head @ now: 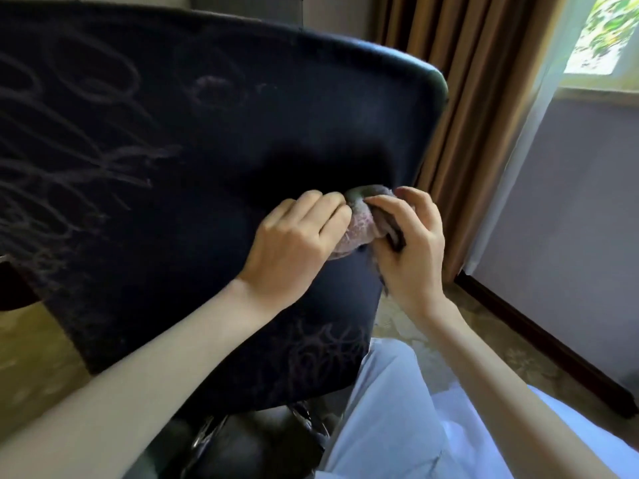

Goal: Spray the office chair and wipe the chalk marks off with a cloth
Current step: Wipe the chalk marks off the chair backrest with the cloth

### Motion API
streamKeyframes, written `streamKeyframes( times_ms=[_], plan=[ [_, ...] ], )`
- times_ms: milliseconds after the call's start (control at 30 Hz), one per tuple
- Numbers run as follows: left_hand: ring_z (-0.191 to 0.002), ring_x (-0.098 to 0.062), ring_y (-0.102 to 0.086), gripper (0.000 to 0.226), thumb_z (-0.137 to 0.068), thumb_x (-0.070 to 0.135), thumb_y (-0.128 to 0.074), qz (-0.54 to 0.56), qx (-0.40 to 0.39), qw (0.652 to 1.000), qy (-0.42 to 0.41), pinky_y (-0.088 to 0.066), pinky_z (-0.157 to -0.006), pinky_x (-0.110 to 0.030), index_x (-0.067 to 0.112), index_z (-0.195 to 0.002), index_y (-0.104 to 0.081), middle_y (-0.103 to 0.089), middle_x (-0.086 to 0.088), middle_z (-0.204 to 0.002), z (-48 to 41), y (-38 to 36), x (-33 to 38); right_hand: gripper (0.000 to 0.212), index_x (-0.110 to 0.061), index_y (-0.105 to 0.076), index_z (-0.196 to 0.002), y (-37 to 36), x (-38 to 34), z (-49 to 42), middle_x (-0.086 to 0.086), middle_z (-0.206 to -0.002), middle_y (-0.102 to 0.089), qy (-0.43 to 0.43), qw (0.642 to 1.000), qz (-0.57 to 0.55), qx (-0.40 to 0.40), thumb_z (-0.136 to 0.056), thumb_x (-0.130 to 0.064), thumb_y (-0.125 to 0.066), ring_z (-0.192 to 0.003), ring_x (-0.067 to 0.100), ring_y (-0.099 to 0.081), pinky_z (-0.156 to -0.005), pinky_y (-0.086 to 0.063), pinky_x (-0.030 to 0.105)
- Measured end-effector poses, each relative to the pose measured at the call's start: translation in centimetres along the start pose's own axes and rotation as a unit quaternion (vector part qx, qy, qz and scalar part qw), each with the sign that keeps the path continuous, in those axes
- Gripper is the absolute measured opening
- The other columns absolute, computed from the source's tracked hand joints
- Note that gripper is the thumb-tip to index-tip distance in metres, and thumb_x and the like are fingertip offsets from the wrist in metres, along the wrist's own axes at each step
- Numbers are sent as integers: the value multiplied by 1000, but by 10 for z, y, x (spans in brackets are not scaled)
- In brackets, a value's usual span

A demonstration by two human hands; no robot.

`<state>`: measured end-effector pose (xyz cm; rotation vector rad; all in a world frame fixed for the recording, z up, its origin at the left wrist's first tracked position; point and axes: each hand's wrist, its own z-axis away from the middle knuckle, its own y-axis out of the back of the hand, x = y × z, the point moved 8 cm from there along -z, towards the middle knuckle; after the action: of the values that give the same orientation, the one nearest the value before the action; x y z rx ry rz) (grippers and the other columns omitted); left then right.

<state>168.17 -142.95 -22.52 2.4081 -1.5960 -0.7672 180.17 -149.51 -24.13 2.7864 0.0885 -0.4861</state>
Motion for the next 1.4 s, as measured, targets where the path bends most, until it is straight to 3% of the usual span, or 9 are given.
streamKeyframes(
  times_ms=[167, 367, 567, 700, 900, 1033, 1100, 1233, 1400],
  plan=[
    [-94, -26, -64, 41, -100, 5, -28, -46, 54, 998, 1, -49, -76, -34, 6, -104, -69, -69, -7, -106, -49, 60, -30, 37, -10, -69, -112, 22, -56, -59, 16, -115, -58, 70, 996, -4, 58, -77, 2, -64, -104, 30, -53, -94, -42, 30],
    [-95, -28, -64, 30, -99, 2, -40, -80, 83, 993, -13, -49, -78, -36, 6, -106, -69, -68, -9, -107, -47, 76, -40, 40, -11, -69, -113, 17, -72, -63, 16, -121, -56, 90, 994, -8, 67, -76, 2, -64, -106, 30, -52, -97, -38, 24],
    [-94, -25, -65, 26, -95, 1, -49, -68, 25, 997, 12, -52, -72, -33, 9, -109, -70, -68, -8, -109, 19, 23, -31, 47, -11, -70, -111, -24, -35, -8, 12, -120, -56, 57, 998, 12, -2, -68, 10, -65, -100, 32, -53, -95, -33, 14],
    [-95, -23, -65, 25, -94, 3, -53, -48, -20, 999, 14, -52, -77, -30, 11, -110, -70, -68, -6, -109, 78, -13, -11, 46, -10, -69, -110, -52, -7, 51, 8, -119, -54, 32, 998, 17, -56, -68, 9, -65, -100, 30, -52, -95, -35, 19],
    [-98, -19, -64, 31, -98, 6, -43, -10, -84, 996, 21, -54, -77, -30, 14, -107, -72, -69, -3, -109, 156, -63, 18, 61, -15, -66, -109, -92, 40, 141, 4, -119, -55, -71, 988, 19, -138, -56, 14, -73, -101, 26, -52, -96, -32, 14],
    [-94, -19, -64, 32, -94, 3, -45, 13, -101, 995, 22, -54, -75, -29, 14, -99, -74, -71, -3, -104, 188, -81, 32, 76, -22, -63, -106, -118, 63, 190, -2, -118, -53, -152, 966, 27, -209, -41, 15, -70, -98, 25, -53, -86, -41, 25],
    [-89, -18, -66, 27, -88, 3, -50, 26, -113, 993, 23, -55, -72, -29, 14, -95, -74, -71, -2, -99, 194, -85, 36, 73, -23, -64, -105, -123, 67, 204, -5, -117, -52, -171, 957, 22, -233, -41, 12, -72, -96, 25, -54, -83, -39, 22],
    [-79, -19, -64, 22, -87, 2, -52, 47, -125, 991, 29, -54, -67, -31, 14, -90, -71, -67, -1, -88, 185, -84, 34, 62, -23, -63, -107, -115, 61, 202, -5, -116, -49, -170, 965, 10, -198, -53, 7, -68, -96, 24, -53, -81, -41, 25],
    [-81, -18, -62, 18, -91, 5, -56, 36, -99, 994, 39, -52, -67, -31, 17, -90, -69, -65, 1, -89, 144, -60, 21, 52, -13, -69, -105, -89, 39, 154, 1, -115, -51, -148, 983, -5, -107, -58, 4, -54, -99, 27, -54, -82, -43, 29]
  ],
)
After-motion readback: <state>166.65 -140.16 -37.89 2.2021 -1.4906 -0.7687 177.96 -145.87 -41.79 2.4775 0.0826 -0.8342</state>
